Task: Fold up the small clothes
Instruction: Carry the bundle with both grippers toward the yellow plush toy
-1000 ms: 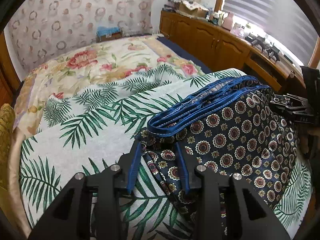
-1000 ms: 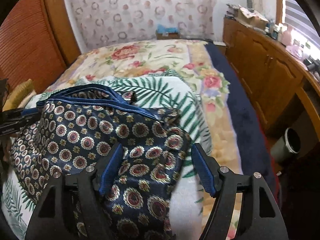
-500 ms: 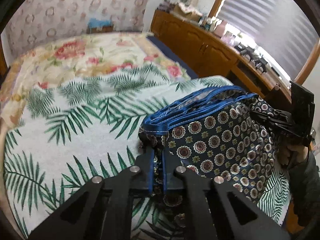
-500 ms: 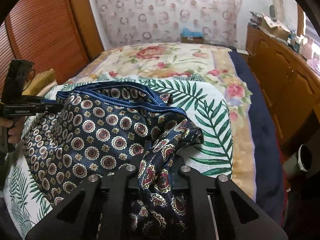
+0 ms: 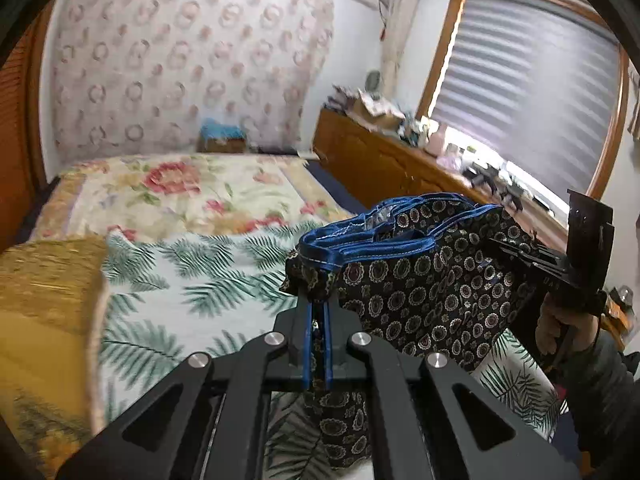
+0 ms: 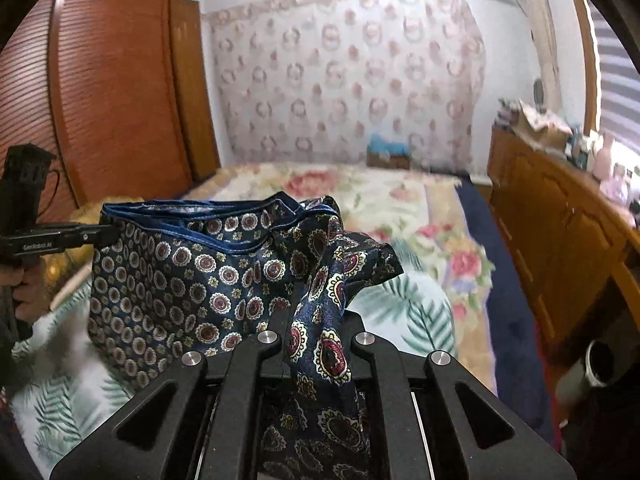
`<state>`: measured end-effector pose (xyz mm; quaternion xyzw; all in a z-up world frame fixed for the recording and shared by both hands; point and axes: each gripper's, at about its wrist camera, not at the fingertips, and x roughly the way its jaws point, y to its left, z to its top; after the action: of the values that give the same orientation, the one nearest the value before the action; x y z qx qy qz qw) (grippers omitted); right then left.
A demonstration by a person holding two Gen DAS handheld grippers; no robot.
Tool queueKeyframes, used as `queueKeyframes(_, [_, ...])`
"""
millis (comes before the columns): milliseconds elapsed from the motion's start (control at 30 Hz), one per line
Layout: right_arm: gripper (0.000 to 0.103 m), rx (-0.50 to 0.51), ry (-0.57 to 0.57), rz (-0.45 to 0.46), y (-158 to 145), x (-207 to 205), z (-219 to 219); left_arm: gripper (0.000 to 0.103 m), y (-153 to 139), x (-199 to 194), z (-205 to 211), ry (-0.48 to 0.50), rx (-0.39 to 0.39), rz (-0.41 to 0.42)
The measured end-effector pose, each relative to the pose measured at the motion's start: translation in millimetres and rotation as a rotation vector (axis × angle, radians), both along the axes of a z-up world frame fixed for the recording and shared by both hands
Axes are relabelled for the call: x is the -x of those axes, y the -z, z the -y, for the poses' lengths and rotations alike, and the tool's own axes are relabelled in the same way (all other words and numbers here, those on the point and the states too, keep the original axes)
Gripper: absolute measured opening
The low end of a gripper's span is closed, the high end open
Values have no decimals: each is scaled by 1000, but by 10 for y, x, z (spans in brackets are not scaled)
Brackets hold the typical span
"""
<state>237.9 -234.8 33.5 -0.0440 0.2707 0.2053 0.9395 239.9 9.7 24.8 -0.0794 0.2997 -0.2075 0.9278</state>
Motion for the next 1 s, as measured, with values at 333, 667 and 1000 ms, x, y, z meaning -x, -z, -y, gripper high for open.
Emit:
queueKeyframes(333, [5,9,-189,90,-396,-144,-929,2,-278,650,-993,-205,-5,97])
queueKeyframes(667, [5,84,-480,156,-684,-525,-2542,2,-12,1250,-2012,-478,7,95])
queueKeyframes(1000, [5,247,-664,189,-299,-852,-4171,2,634,1522,-2429,-620,42,15])
